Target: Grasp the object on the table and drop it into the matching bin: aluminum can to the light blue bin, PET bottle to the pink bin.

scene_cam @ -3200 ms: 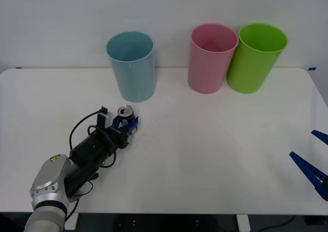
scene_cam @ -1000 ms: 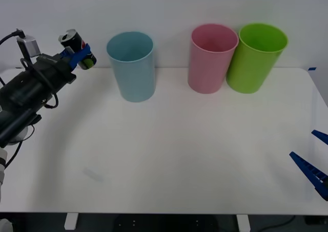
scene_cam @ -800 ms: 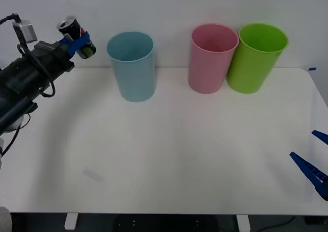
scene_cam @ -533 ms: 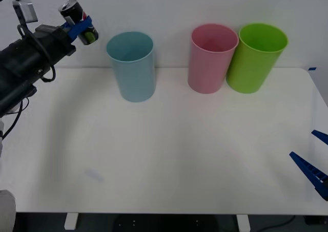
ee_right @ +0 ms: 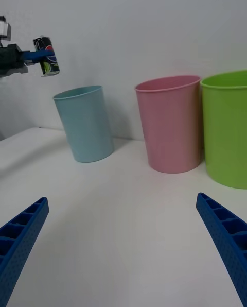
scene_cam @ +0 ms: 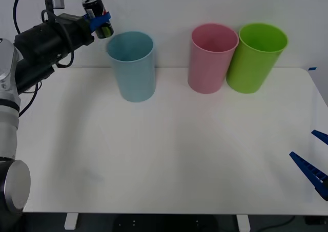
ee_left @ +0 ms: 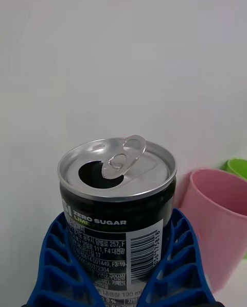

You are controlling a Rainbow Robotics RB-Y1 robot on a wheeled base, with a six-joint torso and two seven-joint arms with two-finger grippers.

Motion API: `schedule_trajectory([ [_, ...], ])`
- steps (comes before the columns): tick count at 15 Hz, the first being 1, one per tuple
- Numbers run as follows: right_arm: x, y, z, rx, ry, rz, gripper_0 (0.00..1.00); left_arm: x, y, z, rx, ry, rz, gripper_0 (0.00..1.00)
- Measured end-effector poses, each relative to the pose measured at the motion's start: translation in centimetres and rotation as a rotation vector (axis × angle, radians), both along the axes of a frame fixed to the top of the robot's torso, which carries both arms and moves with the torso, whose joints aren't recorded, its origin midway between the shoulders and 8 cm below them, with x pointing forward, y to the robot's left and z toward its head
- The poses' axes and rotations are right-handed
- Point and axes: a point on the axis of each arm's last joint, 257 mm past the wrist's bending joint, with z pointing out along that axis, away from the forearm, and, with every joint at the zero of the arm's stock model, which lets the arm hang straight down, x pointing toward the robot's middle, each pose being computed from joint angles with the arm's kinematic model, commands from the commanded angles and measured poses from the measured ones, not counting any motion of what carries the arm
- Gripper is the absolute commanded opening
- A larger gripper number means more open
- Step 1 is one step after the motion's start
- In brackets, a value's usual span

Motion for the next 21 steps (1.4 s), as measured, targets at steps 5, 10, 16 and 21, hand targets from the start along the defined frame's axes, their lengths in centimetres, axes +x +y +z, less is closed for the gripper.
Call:
schedule_trajectory([
  [5,0.0,0.0,0.0,0.000,0.000,0.000,1.00,2.7,-2.9,-0.8,0.083,0.020,-0.007,0.01],
  [10,0.0,0.0,0.0,0.000,0.000,0.000,1.00,3.4,-5.2,-0.9,0.091,0.017,0.004,0.01],
  [16,0.0,0.0,0.0,0.000,0.000,0.000,1.00,3.5,-5.9,-1.0,0.093,0.011,0.005,0.48],
  [21,0.0,0.0,0.0,0.000,0.000,0.000,1.00,3.2,-6.2,-0.7,0.078,0.005,-0.010,1.00],
])
